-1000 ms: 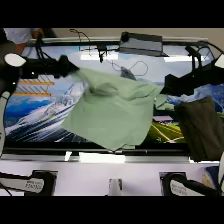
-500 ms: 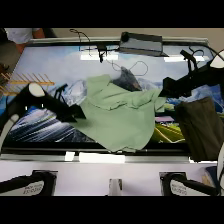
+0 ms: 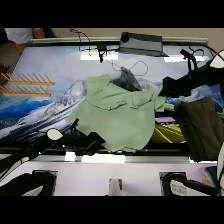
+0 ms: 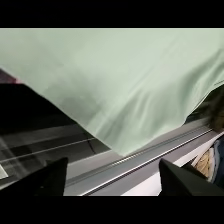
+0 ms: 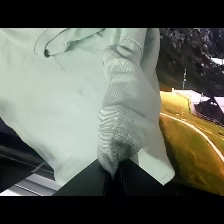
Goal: Fold the shirts.
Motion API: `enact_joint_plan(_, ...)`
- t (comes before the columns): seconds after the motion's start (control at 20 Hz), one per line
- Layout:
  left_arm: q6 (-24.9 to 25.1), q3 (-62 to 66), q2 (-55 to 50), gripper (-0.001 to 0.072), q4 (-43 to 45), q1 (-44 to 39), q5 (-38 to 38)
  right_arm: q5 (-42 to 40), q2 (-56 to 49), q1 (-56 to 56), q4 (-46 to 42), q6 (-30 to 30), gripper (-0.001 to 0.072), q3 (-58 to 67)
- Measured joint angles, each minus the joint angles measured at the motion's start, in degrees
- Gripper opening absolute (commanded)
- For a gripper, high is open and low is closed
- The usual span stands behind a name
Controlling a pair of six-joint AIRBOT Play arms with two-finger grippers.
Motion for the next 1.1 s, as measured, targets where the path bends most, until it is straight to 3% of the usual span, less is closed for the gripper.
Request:
enact_joint_plan(0.3, 0.6, -0.5, -5.4, 0.0662, -11.6, -8.2, 6.9, 0.3, 0.0, 0.0, 0.1, 0.0, 0.0027, 0.0)
enact_joint_plan(0.45, 1.0, 2.2, -8.4, 0.0584, -13.3, -11.3, 9.2, 0.3, 0.0, 0.0, 0.1, 0.0, 0.0027, 0.0)
enact_joint_plan(0.5, 1.0, 3.5, -9.5, 0.0501, -13.8, -12.2, 10.5, 0.3, 0.0, 0.0, 0.3, 0.0, 0.0027, 0.0)
enact_joint_plan(0.65, 1.3, 7.3, -13.2, 0.0078, -13.6, -13.6, 14.6, 0.1, 0.5, 0.0, 3.0, 0.2, 0.0026, 0.0)
enact_joint_plan(0.7, 1.7, 8.5, -14.1, 0.004, -13.7, -13.8, 15.4, -0.5, 1.0, 0.0, 4.2, 0.2, 0.0026, 0.0)
enact_joint_plan(0.85, 7.0, 11.7, -15.0, 0.0037, -14.2, -13.7, 15.1, -2.4, 3.7, 0.0, 6.4, 0.0, 0.0026, 0.0)
enact_joint_plan(1.1, 24.9, 17.9, -4.2, 0.0037, -9.7, -6.8, 10.5, -11.3, 12.8, 0.0, 7.4, -0.6, 0.0025, 1.7)
